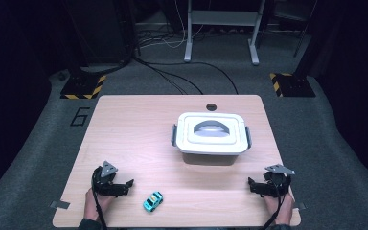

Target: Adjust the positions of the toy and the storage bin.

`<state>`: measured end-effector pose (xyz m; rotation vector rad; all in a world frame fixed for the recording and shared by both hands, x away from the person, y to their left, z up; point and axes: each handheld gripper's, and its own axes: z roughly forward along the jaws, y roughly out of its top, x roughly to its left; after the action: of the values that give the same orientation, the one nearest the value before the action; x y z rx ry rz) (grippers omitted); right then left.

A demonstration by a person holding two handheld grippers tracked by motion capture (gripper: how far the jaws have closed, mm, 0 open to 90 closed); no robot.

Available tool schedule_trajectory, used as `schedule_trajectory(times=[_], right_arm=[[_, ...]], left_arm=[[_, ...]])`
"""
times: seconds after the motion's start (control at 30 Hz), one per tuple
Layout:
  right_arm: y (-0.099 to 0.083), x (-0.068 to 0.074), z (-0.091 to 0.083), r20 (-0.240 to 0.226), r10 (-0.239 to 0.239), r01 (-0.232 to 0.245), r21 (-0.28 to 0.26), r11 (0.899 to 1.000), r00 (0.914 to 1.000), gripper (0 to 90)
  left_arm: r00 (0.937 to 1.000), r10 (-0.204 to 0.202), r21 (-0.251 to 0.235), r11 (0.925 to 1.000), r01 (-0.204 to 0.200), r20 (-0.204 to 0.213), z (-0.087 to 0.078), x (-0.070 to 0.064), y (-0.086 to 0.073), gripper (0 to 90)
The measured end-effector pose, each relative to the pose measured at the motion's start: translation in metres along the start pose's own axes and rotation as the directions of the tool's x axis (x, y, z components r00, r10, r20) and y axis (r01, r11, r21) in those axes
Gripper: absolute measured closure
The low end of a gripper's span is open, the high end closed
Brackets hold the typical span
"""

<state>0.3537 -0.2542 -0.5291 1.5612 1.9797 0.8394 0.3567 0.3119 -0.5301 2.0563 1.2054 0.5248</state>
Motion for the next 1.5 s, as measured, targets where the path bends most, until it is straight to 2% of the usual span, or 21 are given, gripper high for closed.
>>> schedule_trajectory(times=[0.43, 0.6, 0.7, 0.83, 0.9, 1.0, 1.13, 1.3, 1.37, 1.5], right_arm=[[0.0, 0.0, 0.0, -0.002, -0.002, 0.002, -0.001, 1.0, 1.0, 0.0], [0.001, 0.0, 0.001, -0.002, -0.002, 0.002, 0.0, 1.0, 1.0, 0.0], [0.001, 0.0, 0.001, -0.002, -0.002, 0.002, 0.0, 1.0, 1.0, 0.0], [0.001, 0.0, 0.001, -0.003, -0.003, 0.003, -0.002, 1.0, 1.0, 0.0], [0.001, 0.0, 0.001, -0.002, -0.002, 0.002, -0.001, 1.0, 1.0, 0.0], [0.001, 0.0, 0.001, 0.0, -0.002, 0.002, -0.001, 1.0, 1.0, 0.0], [0.001, 0.0, 0.001, 0.001, -0.002, 0.002, -0.002, 1.0, 1.0, 0.0], [0.001, 0.001, 0.001, 0.0, -0.003, 0.003, -0.002, 1.0, 1.0, 0.0], [0.001, 0.001, 0.001, 0.0, -0.002, 0.002, -0.002, 1.0, 1.0, 0.0], [0.001, 0.001, 0.001, 0.001, -0.002, 0.002, -0.002, 1.0, 1.0, 0.0]], left_arm=[[1.0, 0.005, 0.0, 1.0, -0.005, -0.003, 0.0, 0.0, 0.0, 7.4], [0.9993, 0.014, -0.004, 0.9999, -0.014, -0.034, 0.0, -0.003, 0.0, 5.8], [0.9997, 0.018, 0.016, 0.9997, -0.018, -0.018, 0.001, -0.003, 0.001, 0.5], [0.9996, 0.029, 0.02, 0.9994, -0.029, -0.001, 0.001, -0.004, 0.002, 0.0], [0.9992, 0.03, 0.02, 0.9993, -0.03, 0.025, -0.001, -0.005, 0.002, 0.0], [0.9991, 0.027, 0.006, 0.9996, -0.027, 0.033, -0.004, -0.007, 0.003, 0.0], [0.9973, 0.003, -0.007, 1.0, -0.003, 0.073, -0.013, -0.011, 0.006, 0.0], [0.9961, 0.015, -0.014, 0.9998, -0.014, 0.087, -0.019, -0.018, 0.009, 0.0], [0.9945, 0.035, -0.025, 0.9991, -0.033, 0.099, -0.023, -0.024, 0.012, 0.0], [0.9916, 0.027, -0.031, 0.9993, -0.023, 0.127, -0.028, -0.029, 0.015, 0.0]])
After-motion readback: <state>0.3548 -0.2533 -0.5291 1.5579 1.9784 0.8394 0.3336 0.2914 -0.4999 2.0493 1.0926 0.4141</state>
